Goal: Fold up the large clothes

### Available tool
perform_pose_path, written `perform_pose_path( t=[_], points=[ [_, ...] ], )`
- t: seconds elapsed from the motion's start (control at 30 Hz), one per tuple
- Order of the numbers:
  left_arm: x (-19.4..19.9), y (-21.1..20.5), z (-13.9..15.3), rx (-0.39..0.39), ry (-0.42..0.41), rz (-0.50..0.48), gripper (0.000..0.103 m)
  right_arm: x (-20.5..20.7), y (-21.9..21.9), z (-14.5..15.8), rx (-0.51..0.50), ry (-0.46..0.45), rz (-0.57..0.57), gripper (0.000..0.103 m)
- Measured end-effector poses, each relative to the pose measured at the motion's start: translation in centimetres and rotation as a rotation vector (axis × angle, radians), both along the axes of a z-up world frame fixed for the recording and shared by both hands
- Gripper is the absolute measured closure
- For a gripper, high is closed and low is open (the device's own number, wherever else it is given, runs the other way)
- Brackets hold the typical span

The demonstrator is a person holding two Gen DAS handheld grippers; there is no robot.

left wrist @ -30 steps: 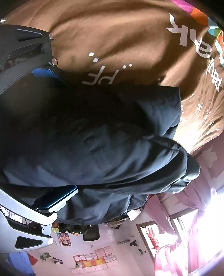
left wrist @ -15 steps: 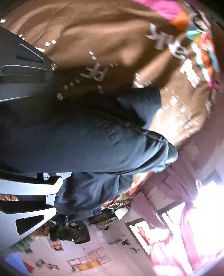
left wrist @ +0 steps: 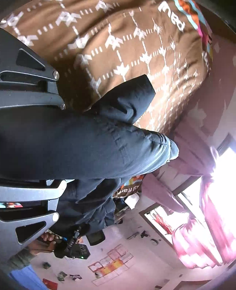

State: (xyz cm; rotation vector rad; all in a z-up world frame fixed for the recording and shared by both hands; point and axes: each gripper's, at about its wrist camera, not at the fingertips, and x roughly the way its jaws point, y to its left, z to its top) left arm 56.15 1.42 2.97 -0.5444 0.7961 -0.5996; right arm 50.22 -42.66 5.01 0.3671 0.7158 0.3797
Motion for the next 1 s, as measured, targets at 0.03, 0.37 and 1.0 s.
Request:
perform_pose_path(
  t=[0.03,0.37,1.0],
  points=[
    [0.7,-0.9,-0.1,0.005,0.002,-0.004,0.073,0.3,-0.9,-0.2,0.013,0.003,-0.028,0.086],
    [3.7,-2.5,-4.3,0.167,0.126,0.067,0.055,1.1,-6.5,-6.6,0.099,0.112,-0.207,0.066],
    [-3.4,-6.8,-1.3,0.466,-0.175,0.245,0.002,-2.4,-4.7,-5.5,-0.121,-0.056,-0.432,0.0]
  ],
)
